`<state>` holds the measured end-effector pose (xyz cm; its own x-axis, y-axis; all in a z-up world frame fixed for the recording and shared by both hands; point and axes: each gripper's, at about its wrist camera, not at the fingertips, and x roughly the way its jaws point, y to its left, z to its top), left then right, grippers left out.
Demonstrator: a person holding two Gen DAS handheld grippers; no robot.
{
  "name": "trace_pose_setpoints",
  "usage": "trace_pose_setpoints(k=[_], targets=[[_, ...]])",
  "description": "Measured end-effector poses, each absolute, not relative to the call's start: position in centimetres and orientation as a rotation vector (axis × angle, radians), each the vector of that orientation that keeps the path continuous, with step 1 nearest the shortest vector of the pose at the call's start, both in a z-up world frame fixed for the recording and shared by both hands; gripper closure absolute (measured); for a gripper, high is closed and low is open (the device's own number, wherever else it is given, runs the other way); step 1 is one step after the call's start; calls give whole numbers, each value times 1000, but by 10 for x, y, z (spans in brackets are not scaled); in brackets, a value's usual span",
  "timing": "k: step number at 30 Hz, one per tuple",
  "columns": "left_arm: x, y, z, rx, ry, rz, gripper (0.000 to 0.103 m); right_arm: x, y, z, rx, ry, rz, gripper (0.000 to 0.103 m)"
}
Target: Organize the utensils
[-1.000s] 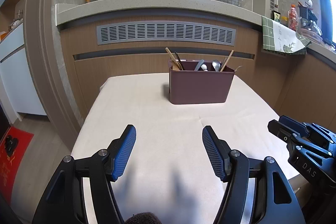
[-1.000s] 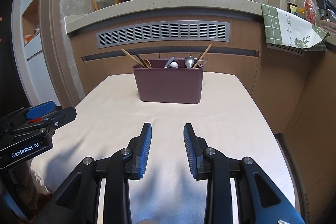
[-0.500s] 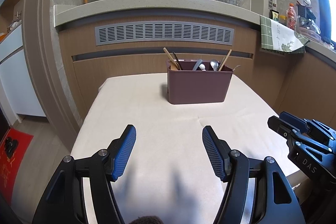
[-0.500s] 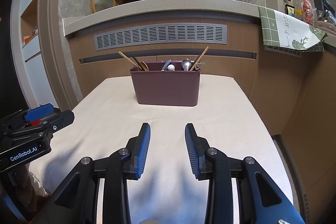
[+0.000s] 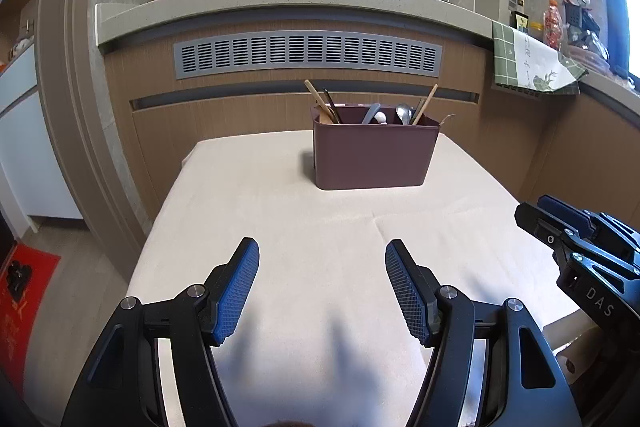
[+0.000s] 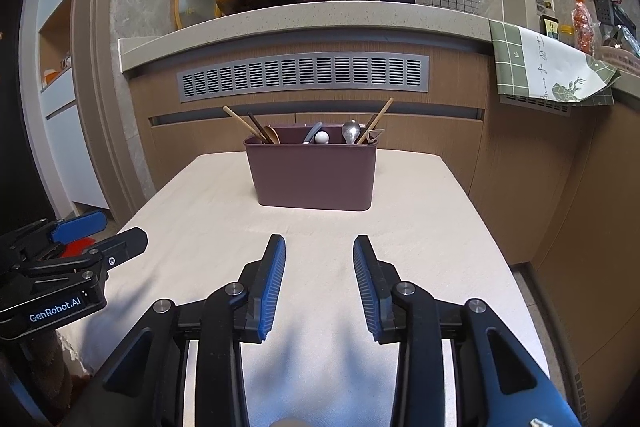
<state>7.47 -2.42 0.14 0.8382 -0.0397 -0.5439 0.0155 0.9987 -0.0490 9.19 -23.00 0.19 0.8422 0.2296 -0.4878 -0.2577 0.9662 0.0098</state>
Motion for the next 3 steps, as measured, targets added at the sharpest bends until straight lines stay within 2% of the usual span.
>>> trace_pose_setpoints(k=[3], targets=[[76,-18,1,-82,580,-44,37,92,-228,4,-69,510,255,70]])
